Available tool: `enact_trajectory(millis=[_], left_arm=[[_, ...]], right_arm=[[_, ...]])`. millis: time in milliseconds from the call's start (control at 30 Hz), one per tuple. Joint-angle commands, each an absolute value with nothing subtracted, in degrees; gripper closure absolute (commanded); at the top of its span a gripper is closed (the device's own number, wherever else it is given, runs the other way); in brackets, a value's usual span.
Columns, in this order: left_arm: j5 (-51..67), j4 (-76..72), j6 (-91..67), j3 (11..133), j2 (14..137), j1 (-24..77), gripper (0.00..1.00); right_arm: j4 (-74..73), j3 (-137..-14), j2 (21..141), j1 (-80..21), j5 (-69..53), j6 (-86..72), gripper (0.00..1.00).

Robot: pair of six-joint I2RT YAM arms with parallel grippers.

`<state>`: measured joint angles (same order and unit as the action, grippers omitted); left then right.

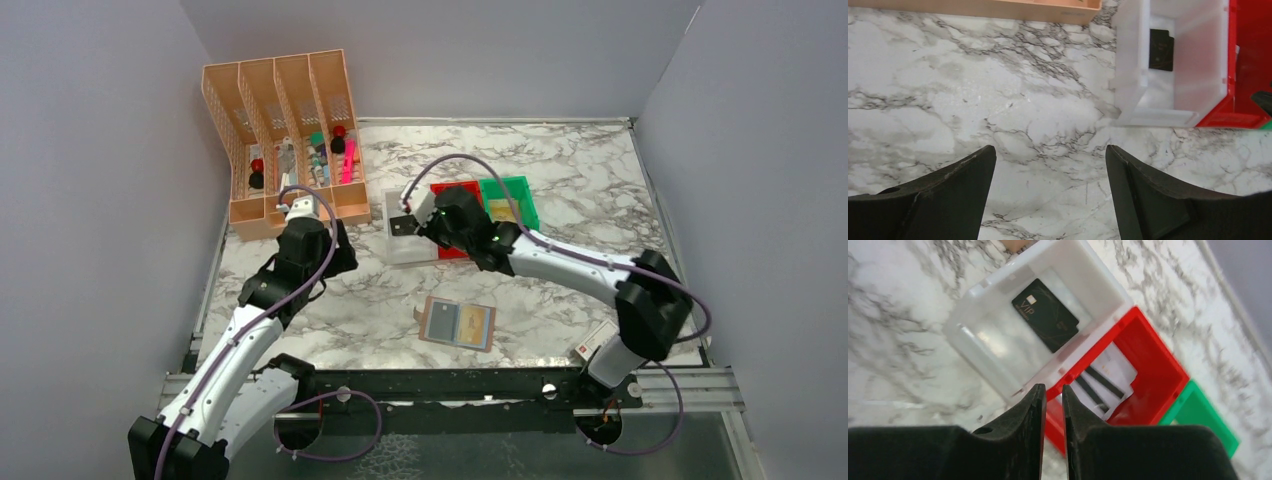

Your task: Take the credit cards out of the card holder

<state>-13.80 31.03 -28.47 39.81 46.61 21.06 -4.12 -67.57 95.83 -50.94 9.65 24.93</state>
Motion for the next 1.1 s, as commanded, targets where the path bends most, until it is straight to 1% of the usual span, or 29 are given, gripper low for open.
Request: enact_trajectory(millis=[0, 100, 200, 267, 300, 400, 500, 600, 733, 867, 1067], left_arm=[[0.65, 24.41, -27.51, 37.16, 46.14, 20.72, 0.17], [11.37, 19.09, -30.83, 34.61, 46.69, 20.66, 0.19], [21.70, 12.98, -34.80, 32.56, 48.74, 20.79, 0.23], [26.02, 10.57, -36.22, 32.40, 50.79, 21.67, 0.25], [26.38, 9.98, -36.43, 32.67, 51.59, 23.08, 0.25], [21.34, 9.50, -36.45, 34.11, 54.19, 30.08, 0.26], [15.56, 8.09, -37.90, 34.51, 57.30, 37.47, 0.26], [11.25, 6.81, -38.85, 34.12, 59.78, 41.98, 0.28], [9.87, 2.41, -41.05, 32.45, 61.10, 44.66, 0.32], [8.62, 0.19, -42.56, 32.83, 64.84, 48.60, 0.34], [8.37, -5.77, -44.32, 32.95, 69.43, 51.37, 0.37]], right_arm=[[-8.29, -59.43, 86.58, -51.24, 11.21, -5.34, 0.76], [-13.73, -52.26, 80.91, -51.23, 10.12, -19.44, 0.76], [-14.59, -43.98, 74.63, -51.24, 8.18, -29.04, 0.76], [-14.84, -39.53, 70.15, -51.22, 8.59, -35.05, 0.76], [-14.79, -37.61, 68.09, -51.16, 8.90, -37.40, 0.75], [-14.00, -33.50, 63.99, -51.15, 9.14, -41.18, 0.72], [-16.18, -33.12, 63.58, -51.15, 10.19, -42.76, 0.72], [-18.31, -33.75, 64.06, -51.15, 10.54, -43.09, 0.73], [-16.81, -32.19, 62.81, -51.15, 8.27, -44.32, 0.74], [-13.77, -29.99, 61.59, -51.15, 4.65, -46.20, 0.77], [-14.02, -28.76, 61.34, -51.15, 4.80, -48.21, 0.80]])
